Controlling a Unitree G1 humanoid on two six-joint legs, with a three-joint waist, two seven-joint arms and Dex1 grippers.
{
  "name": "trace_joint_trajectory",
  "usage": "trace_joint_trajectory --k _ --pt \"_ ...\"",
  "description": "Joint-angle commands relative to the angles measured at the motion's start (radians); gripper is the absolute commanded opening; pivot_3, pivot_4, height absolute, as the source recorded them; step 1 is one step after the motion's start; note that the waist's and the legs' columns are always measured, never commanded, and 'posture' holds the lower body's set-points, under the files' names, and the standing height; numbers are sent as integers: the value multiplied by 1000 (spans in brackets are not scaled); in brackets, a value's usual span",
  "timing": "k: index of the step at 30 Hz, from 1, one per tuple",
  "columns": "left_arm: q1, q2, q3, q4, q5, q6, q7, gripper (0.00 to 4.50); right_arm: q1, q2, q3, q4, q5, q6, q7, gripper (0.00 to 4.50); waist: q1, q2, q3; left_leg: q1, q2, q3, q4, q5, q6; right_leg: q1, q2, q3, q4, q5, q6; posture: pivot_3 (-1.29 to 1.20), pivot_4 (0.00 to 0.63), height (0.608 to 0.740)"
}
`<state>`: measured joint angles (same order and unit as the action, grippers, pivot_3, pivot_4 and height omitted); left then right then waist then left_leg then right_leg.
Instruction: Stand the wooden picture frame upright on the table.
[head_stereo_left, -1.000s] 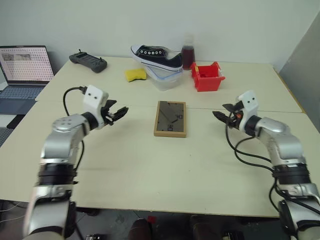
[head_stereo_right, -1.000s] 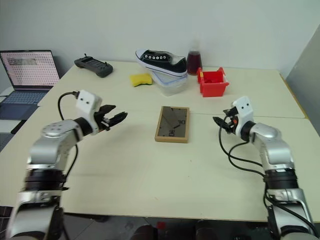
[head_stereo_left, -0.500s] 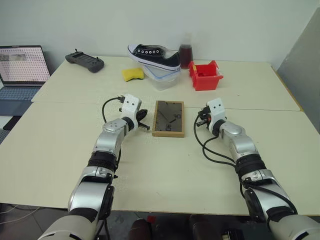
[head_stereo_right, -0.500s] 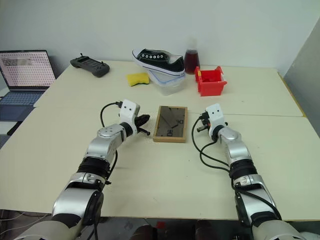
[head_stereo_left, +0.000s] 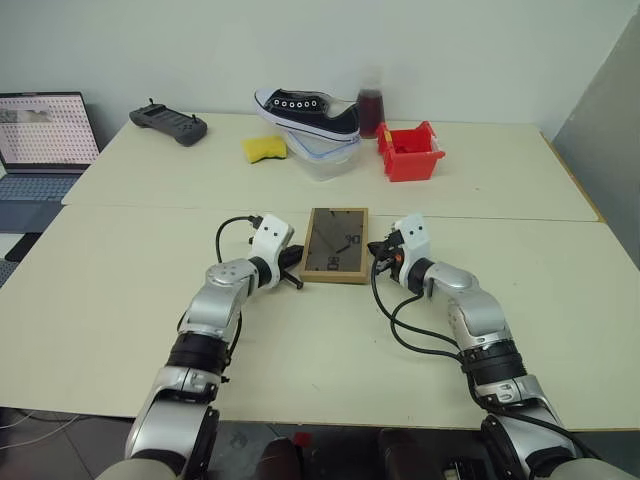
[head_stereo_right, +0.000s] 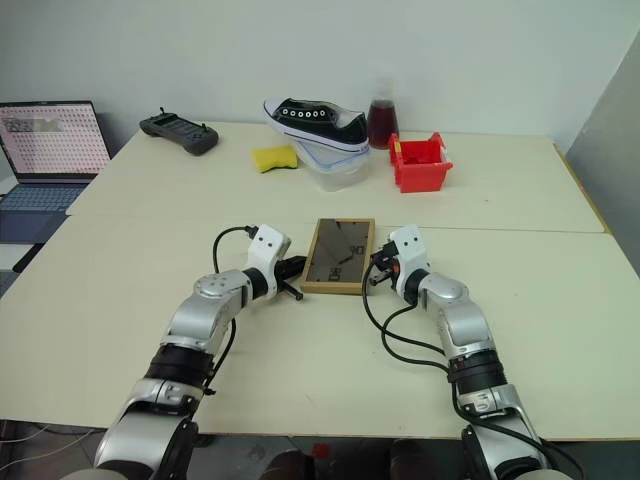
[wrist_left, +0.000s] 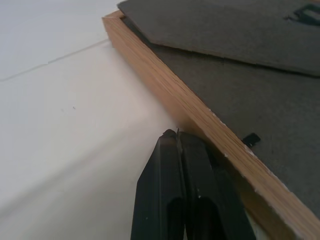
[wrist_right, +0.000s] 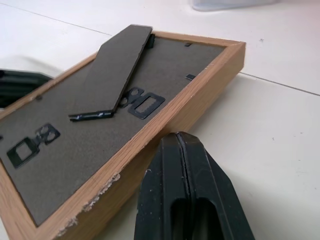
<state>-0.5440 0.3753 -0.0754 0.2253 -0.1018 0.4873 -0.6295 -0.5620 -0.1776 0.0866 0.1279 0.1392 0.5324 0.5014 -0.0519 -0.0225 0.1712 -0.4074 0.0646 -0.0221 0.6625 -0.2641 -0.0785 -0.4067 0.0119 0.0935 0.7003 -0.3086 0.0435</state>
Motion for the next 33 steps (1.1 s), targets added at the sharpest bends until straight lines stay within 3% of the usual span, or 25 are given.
trace_joint_trajectory --k 1,10,15,17,20,24,29,33 --pt "66 37 -24 -287 -78 140 -70 19 48 -39 73 -186 44 98 81 0 1 0 0 0 0 0 0 0 0 0 0 0 0 0 0 0 150 740" --pt "249 236 24 -581 -127 327 -126 19 186 -192 149 -405 16 280 102 0 1 0 0 2 0 -1 0 -2 4 1 1 0 0 0 0 0 150 740" --pt "323 374 79 -552 -127 281 -174 19 218 -297 156 -375 -60 196 82 0 1 0 0 2 0 -1 0 -2 4 2 1 0 -1 0 0 0 150 740" --pt "309 387 119 -516 -168 283 -195 19 206 -319 154 -335 -73 152 83 0 1 0 0 2 0 -1 0 -2 4 2 1 0 -2 0 0 0 150 740" --pt "266 389 193 -458 -292 348 -271 467 173 -329 144 -244 -75 56 102 0 9 -2 0 3 0 -1 0 -2 4 3 1 -1 -2 0 0 0 150 740" --pt "140 316 356 -372 -564 733 -270 1202 129 -324 154 -125 -86 -51 121 0 14 -3 -1 3 0 0 1 -2 4 3 1 -1 -2 0 0 0 150 740" --pt "-2 279 467 -216 -704 1077 -221 2220 80 -290 160 -48 -98 -122 120 0 1 -3 -1 3 0 -1 0 -2 4 3 1 -1 -1 0 0 0 150 740" --pt "-3 292 400 -157 -748 1127 -221 3077 49 -248 181 -20 -111 -142 123 0 -5 -3 -1 3 0 -2 0 -2 4 3 1 -1 0 0 0 0 150 740"
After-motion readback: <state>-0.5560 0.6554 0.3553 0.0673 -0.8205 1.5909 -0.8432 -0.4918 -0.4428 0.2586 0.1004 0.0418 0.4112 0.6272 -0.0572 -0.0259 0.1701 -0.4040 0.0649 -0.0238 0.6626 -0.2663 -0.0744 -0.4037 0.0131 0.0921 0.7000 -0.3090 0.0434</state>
